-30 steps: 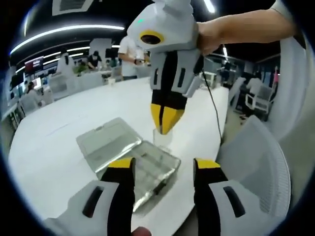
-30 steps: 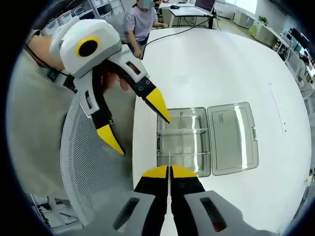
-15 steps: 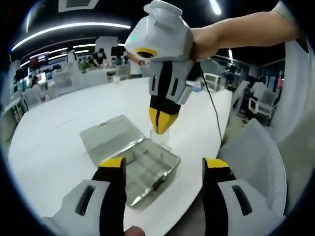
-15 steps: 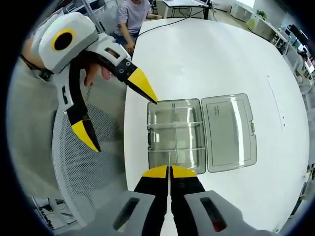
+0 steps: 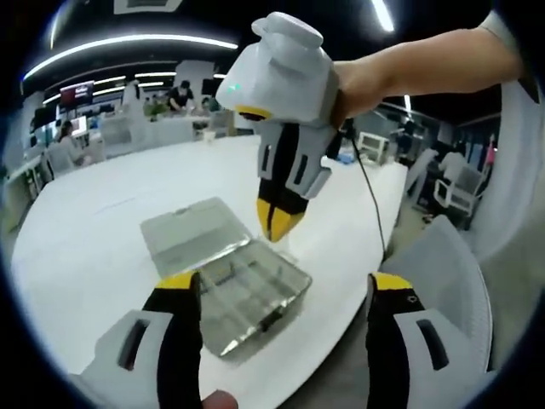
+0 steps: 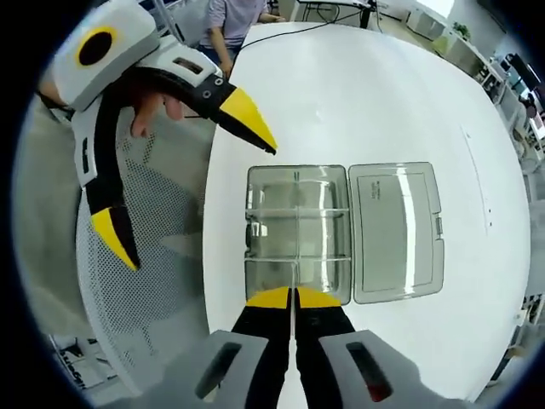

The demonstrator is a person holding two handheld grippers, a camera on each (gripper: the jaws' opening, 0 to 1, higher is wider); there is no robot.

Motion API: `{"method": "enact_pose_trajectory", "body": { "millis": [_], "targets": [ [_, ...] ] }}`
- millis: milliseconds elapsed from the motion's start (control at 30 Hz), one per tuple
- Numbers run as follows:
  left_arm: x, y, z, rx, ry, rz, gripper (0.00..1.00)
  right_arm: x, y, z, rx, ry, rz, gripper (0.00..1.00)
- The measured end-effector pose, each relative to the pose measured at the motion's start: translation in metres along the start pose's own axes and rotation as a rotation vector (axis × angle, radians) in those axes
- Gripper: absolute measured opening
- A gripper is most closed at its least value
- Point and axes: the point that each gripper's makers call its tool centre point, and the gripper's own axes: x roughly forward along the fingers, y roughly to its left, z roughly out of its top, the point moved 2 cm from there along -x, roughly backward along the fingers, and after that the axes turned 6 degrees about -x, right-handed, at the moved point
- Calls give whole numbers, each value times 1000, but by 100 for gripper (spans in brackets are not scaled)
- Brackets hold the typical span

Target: Insert the divider into the dual guide fixture by aligning both edges with the guide slots and pushing it downward to the bottom, including one-sided entry, uneven engagement, binding, and posture correction.

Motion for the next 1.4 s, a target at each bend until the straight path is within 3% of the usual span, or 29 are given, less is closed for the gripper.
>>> {"method": "enact_pose_trajectory", "body": {
  "millis": [333, 1400],
  "targets": [
    [0, 0, 0, -29, -4, 13, 85, 7, -3, -5, -13, 20, -10, 0],
    [-5, 8, -4, -46, 0, 32, 84, 21, -2, -7, -10, 27, -6, 0]
  ]
}}
